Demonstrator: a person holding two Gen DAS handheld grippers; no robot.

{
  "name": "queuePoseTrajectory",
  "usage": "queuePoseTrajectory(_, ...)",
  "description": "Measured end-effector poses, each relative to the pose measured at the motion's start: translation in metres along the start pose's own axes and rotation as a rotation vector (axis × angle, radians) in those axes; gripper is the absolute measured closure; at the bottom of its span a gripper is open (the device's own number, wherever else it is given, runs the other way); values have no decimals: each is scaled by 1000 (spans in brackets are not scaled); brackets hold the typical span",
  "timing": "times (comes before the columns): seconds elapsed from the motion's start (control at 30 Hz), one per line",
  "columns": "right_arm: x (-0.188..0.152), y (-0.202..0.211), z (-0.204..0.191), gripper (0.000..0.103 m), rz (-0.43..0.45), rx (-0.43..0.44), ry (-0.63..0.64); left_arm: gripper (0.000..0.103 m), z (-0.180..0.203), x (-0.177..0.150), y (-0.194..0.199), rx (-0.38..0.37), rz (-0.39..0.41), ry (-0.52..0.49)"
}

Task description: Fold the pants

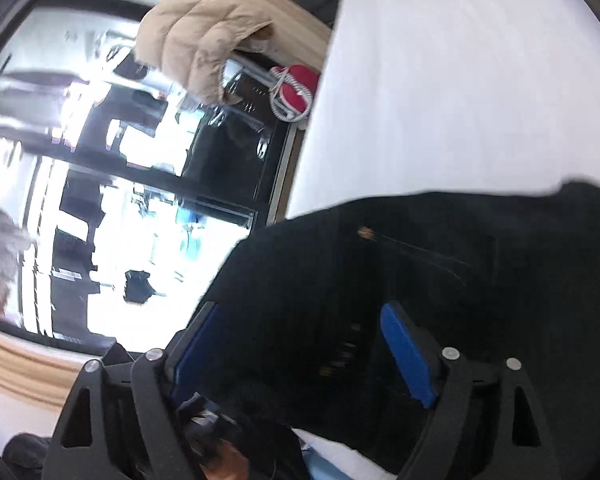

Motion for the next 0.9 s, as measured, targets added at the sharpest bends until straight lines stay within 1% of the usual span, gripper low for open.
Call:
queuePoseTrajectory(0.07, 2, 2, -18, 16, -21, -38, 42, 96, 13, 3, -4, 15, -1, -52)
queuePoseTrajectory(0.13, 2, 2, -37, 16, -42, -113, 103, 96, 24, 7, -10, 31, -4, -93)
queuePoseTrajectory(0.23, 3, -2, -58, 16, -78, -200, 158, 96, 39, 9, -15, 51, -2, -141)
queuePoseTrajectory(0.27, 4, -4, -67, 16, -100, -247, 192, 96, 43, 6, -16, 57, -1, -155)
queuePoseTrajectory(0.3, 5, -7, -73, 16, -113, -277, 212, 96, 47, -3, -11, 60, 4, -171)
queuePoseTrajectory(0.37, 9, -17, -84, 16, -147, -346, 250, 96, 53, -8, -9, 59, 11, -185)
queuePoseTrajectory(0.43, 13, -31, -97, 16, -183, -423, 293, 96, 60, -10, -12, 60, 19, -192)
queuePoseTrajectory(0.53, 12, -59, -114, 16, -247, -570, 366, 96, 61, -8, -18, 56, 29, -188)
queuePoseTrajectory(0.57, 11, -75, -119, 16, -278, -630, 392, 96, 62, -8, -19, 55, 31, -189)
queuePoseTrajectory(0.67, 5, -101, -121, 16, -343, -752, 430, 96, 67, -12, -19, 53, 47, -216)
queuePoseTrajectory(0.73, 3, -108, -118, 17, -360, -813, 440, 96, 82, -10, -25, 53, 51, -257)
queuePoseTrajectory(0.8, 7, -99, -110, 19, -340, -833, 422, 96, 95, -4, -31, 52, 53, -306)
queuePoseTrajectory(0.83, 11, -90, -109, 19, -324, -821, 401, 96, 105, -3, -37, 49, 44, -343)
queuePoseTrajectory(0.9, 25, -49, -101, 19, -260, -755, 343, 96, 125, -1, -52, 27, 26, -393)
Point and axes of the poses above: each gripper's, at about its wrist camera, not at the fingertips, and y roughly against the way its jaws point, z to its right, x to its top, the point moved 1 cm from there along -y, roughly the way its jaws point, and after that the axes turned 13 degrees about -y, right-handed, at the moved point
